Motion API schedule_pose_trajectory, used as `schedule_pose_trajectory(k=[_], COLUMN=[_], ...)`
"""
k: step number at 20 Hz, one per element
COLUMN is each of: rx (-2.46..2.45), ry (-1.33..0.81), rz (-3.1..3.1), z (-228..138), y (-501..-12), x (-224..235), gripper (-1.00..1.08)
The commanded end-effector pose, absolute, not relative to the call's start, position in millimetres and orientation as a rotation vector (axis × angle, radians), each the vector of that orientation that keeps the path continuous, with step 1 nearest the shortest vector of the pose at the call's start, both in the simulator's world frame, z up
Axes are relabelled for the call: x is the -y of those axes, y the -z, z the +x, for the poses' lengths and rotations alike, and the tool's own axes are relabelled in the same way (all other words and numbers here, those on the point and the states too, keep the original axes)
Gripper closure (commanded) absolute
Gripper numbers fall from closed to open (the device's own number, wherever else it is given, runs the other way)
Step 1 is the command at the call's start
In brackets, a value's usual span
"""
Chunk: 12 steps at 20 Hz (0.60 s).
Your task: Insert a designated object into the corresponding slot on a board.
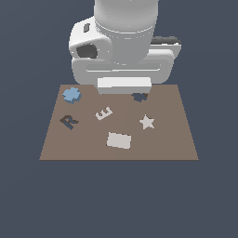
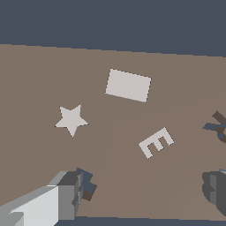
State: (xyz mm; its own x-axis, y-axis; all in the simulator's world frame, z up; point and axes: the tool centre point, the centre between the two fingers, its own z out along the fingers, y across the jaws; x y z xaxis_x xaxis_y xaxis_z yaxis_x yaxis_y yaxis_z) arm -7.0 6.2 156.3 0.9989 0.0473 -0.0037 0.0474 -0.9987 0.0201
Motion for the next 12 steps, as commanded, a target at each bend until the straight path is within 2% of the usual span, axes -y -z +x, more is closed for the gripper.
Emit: schedule_pose_trajectory(k=[1, 6, 12], rx=[-0.074, -0.042, 0.080], ry=[0.005, 0.005, 0.003], rz=[3.121, 3.122, 3.124], z=[-7.0, -9.8, -22.9], y=[-156.3, -150.6, -128.2], x=[-6.2, 5.1, 48.2], gripper=[-0.92, -0.92, -0.92])
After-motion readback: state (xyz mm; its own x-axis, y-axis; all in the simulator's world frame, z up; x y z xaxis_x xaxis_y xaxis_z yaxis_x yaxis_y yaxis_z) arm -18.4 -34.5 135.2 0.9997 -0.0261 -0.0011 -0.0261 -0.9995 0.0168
